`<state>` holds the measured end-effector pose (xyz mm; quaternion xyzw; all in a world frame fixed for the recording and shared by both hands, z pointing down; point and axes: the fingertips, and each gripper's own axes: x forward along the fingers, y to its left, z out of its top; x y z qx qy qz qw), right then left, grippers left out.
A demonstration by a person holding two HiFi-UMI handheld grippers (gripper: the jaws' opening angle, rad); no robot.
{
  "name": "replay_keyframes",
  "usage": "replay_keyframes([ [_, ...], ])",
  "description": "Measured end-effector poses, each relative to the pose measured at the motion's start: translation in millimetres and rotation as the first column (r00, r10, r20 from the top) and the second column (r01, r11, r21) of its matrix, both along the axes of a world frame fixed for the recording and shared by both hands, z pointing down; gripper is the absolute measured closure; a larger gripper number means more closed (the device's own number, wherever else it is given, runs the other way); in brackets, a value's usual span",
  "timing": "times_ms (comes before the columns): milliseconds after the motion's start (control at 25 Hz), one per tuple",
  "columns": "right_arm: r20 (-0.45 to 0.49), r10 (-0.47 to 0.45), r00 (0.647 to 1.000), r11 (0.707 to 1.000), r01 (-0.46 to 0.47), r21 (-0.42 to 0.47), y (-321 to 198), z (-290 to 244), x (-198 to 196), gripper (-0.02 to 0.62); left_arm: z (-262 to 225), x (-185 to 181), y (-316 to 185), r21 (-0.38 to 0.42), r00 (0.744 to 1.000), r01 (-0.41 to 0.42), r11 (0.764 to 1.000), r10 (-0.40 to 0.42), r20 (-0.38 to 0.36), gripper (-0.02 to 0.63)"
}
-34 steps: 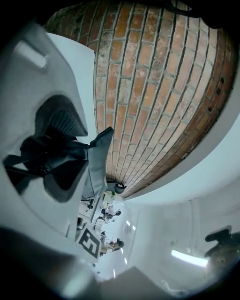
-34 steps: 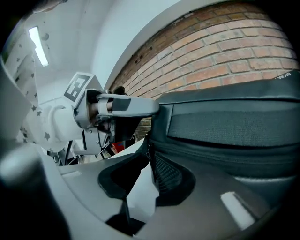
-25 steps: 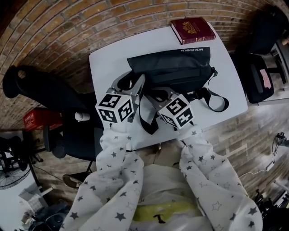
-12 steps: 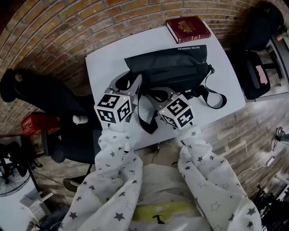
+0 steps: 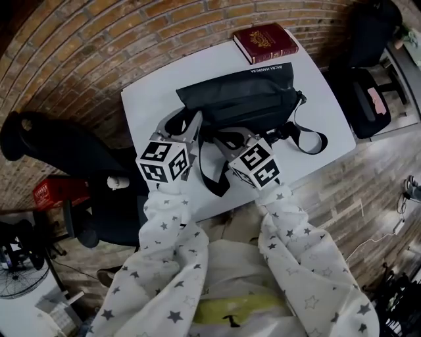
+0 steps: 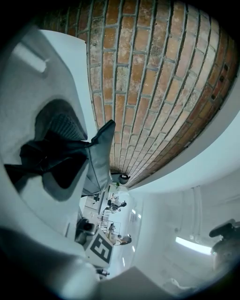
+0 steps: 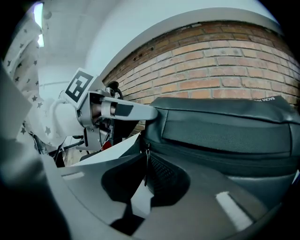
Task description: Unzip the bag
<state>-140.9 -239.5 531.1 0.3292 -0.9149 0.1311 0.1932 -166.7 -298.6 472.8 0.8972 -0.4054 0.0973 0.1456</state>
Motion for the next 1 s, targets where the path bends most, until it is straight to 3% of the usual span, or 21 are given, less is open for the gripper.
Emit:
replay_keyframes([
  [240,-0.032,0.054,0.998,0.999,-0.054,0.009,-1.9,2.1,22.8,0.565,0.5,10.6,1.9,0.011,1.000,-0.005,1.000,0.004,0.008,0.489],
  [560,-0.045,0.086,0.995,0.996,-0.086,0.014,-7.0,-0.1,22.1,0.565,-0.9,1.0,0.6,0.017,1.000,0.011,1.000,-0.011,0.008,0.491],
  [1000,-0.051,0.148,0.988,0.989,-0.148,0.011,-16.4,-1.7,55.4,0.565,0.3,-1.0,-2.8,0.019,0.996,0.085,0.996,-0.086,0.022,0.491],
])
